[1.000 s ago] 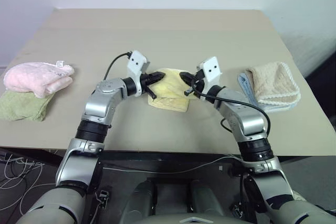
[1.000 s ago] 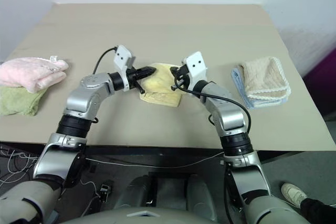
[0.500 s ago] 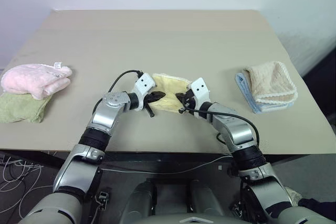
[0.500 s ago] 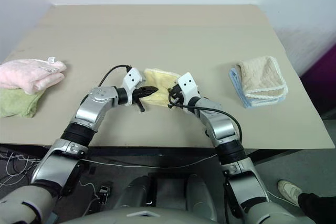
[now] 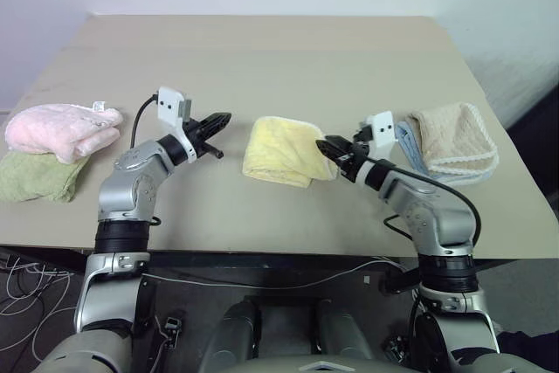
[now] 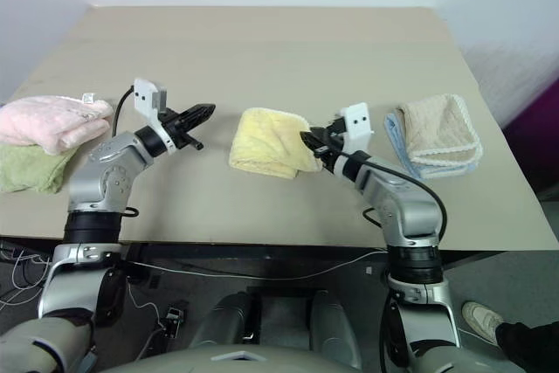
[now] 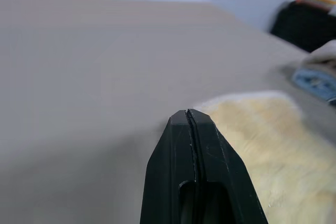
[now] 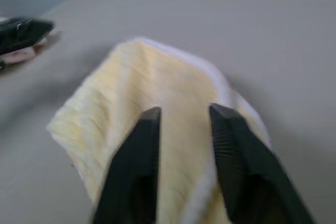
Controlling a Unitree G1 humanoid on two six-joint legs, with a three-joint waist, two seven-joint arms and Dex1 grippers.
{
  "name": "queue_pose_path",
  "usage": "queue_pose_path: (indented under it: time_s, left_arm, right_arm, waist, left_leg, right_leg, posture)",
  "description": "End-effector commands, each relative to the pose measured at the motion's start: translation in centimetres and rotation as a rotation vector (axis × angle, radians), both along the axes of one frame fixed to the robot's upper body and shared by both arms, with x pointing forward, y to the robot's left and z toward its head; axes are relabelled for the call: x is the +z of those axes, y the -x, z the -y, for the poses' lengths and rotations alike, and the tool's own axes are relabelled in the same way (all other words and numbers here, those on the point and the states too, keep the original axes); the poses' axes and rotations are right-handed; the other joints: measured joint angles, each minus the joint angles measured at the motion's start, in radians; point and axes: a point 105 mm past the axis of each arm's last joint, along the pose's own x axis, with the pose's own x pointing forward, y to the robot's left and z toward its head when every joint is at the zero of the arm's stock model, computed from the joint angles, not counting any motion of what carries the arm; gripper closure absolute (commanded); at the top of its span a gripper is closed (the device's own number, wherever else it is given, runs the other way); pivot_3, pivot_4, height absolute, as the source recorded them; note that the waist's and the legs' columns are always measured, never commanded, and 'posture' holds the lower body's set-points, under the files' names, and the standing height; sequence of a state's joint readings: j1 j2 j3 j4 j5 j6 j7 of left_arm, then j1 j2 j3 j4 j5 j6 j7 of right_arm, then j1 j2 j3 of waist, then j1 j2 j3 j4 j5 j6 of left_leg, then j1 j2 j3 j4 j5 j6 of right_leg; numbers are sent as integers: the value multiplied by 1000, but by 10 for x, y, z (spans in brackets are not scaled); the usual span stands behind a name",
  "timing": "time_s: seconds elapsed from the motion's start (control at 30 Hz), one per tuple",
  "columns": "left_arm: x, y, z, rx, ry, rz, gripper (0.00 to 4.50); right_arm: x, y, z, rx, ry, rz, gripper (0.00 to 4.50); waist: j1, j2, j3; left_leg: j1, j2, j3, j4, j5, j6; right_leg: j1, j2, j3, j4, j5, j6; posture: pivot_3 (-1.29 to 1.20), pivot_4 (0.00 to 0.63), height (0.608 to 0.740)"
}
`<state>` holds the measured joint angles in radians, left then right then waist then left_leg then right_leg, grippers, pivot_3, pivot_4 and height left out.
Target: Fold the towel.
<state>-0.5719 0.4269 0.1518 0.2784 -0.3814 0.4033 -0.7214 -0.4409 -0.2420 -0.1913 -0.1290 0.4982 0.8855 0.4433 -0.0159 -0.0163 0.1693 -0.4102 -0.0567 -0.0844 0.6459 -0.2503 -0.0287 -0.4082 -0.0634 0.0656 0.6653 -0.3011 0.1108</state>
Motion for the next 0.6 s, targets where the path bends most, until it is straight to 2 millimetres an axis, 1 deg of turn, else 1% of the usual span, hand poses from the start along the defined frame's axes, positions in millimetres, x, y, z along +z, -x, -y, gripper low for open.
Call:
queue_pose_path:
  time_s: [0.03,0.1,0.17,0.2,0.3,0.43,0.57,0.6]
  left_arm:
    - [6,3,-1,8,-19,46,4500]
    - [5,5,1,5,-12,46,4500]
    - [5,6,2,2,-11,48,4500]
    - [5,6,3,2,-9,48,4500]
    - [6,7,4,1,-3,49,4500]
    - [5,7,5,-3,-1,48,4500]
    - [4,8,9,-16,-2,45,4500]
    - [4,8,9,-17,-2,44,4500]
  right_arm:
    - [-2,3,2,10,-158,-120,1638]
    - [-4,3,2,9,-218,-170,958]
    - [-5,2,3,-4,-253,-200,156]
    - [-7,1,3,-13,-266,-217,21]
    - [-19,-3,8,-60,-245,-270,21]
    - [-25,-2,2,-37,-231,-300,21]
    - [-23,2,-24,57,-259,-321,21]
    - [-22,2,-27,69,-264,-322,21]
  waist:
    - [0,0,0]
    - [0,0,0]
    - [0,0,0]
    - [0,0,0]
    - [-1,0,0]
    - [-3,0,0]
    - [-7,0,0]
    - [-9,0,0]
  left_leg:
    - [0,0,0,0,0,0]
    - [0,0,0,0,0,0]
    - [0,0,0,0,0,0]
    - [0,0,0,0,0,0]
    - [0,0,0,0,0,0]
    - [0,0,0,0,0,0]
    - [0,0,0,0,0,0]
    - [0,0,0,0,0,0]
  right_leg:
    - [0,0,0,0,0,0]
    - [0,0,0,0,0,0]
    - [0,0,0,0,0,0]
    - [0,0,0,0,0,0]
    - [0,0,0,0,0,0]
    - [0,0,0,0,0,0]
    - [0,0,0,0,0,0]
    - [0,0,0,0,0,0]
  posture:
    - [0,150,740]
    - [0,150,740]
    - [0,150,740]
    - [0,150,740]
    - [0,150,740]
    - [0,150,740]
    - [0,150,740]
    - [0,150,740]
